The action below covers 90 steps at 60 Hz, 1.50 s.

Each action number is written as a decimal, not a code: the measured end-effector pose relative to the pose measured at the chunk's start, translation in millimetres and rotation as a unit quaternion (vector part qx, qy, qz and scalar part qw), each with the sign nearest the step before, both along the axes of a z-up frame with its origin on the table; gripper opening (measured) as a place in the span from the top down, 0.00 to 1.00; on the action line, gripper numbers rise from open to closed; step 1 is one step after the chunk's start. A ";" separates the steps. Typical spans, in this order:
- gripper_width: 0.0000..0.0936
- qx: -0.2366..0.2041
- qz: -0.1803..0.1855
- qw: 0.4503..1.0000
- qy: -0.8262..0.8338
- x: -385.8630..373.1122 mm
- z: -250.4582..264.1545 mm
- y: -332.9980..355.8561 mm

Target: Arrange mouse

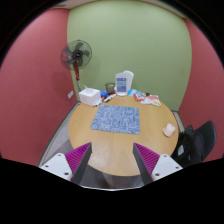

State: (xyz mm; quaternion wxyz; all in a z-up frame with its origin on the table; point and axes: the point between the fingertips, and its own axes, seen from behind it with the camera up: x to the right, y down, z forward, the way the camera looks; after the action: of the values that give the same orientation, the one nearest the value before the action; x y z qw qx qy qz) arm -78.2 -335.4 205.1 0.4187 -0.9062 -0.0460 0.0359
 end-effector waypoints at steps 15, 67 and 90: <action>0.10 -0.033 -0.053 0.998 -0.011 146.2 -94.3 23.8; 0.45 0.007 -0.124 0.992 -0.027 333.3 -212.7 269.9; 0.59 0.062 -0.166 0.982 -0.058 339.0 -126.2 282.5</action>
State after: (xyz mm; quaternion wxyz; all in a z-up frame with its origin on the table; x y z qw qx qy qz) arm 260.9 -52.9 78.9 0.4708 -0.8741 0.0785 -0.0898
